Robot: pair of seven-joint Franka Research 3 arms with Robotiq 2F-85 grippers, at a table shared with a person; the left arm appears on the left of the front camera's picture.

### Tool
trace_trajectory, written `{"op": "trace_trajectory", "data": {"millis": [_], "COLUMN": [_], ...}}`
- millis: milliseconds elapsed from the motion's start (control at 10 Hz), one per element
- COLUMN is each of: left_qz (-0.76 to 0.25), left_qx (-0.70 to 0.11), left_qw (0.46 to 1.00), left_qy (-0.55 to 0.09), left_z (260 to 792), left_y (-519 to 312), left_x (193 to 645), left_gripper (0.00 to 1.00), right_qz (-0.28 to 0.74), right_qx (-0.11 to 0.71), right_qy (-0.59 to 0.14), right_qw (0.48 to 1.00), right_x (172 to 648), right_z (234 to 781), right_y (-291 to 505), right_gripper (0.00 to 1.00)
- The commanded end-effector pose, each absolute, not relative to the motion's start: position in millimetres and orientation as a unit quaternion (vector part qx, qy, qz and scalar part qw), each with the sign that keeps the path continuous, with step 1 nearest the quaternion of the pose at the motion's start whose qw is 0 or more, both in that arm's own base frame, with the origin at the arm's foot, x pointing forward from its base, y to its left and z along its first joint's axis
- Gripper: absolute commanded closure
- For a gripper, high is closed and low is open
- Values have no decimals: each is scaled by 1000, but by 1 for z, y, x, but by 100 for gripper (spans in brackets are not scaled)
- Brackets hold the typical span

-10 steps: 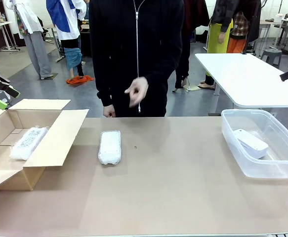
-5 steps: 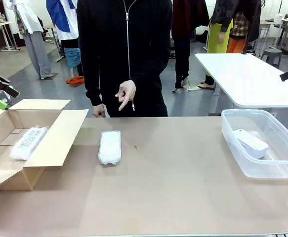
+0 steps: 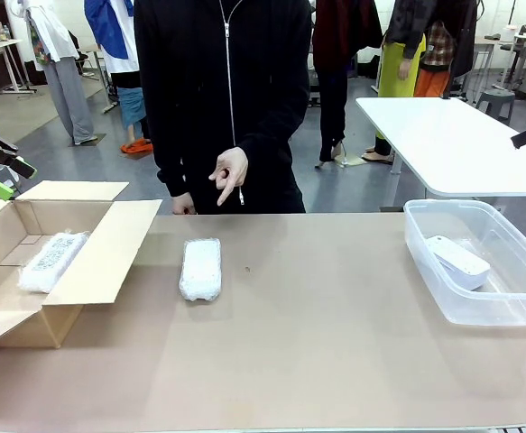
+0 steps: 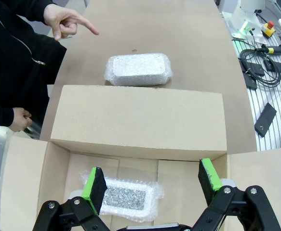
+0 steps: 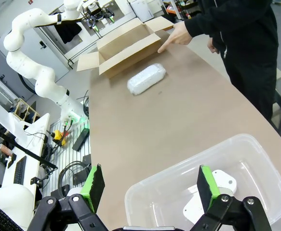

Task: Separate and place wrapped and unwrapped clocks.
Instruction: Pick up the Digital clock indicated by the person.

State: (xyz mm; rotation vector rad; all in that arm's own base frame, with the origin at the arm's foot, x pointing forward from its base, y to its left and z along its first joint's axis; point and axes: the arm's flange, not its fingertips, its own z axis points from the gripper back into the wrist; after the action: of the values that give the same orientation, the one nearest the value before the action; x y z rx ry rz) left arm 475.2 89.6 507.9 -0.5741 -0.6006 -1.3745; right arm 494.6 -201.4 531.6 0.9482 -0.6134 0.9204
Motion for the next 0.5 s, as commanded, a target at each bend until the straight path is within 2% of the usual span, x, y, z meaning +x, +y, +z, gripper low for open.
{"op": "trace_trajectory", "data": {"millis": [0,400], "left_qz": [-619,-619], "left_qx": [-255,-255], "left_qw": [694,694], "left_qy": [-264,-264], "left_z": [509,509], "left_y": [90,90], "left_x": [474,474], "left_gripper": [0,0], "right_qz": [422,422], "right_qx": [437,437], "right_qy": [-280,-280], "right_qw": [744,744], "right_x": [496,496], "right_z": [533,533], "right_y": [-202,-202], "right_gripper": [0,0]}}
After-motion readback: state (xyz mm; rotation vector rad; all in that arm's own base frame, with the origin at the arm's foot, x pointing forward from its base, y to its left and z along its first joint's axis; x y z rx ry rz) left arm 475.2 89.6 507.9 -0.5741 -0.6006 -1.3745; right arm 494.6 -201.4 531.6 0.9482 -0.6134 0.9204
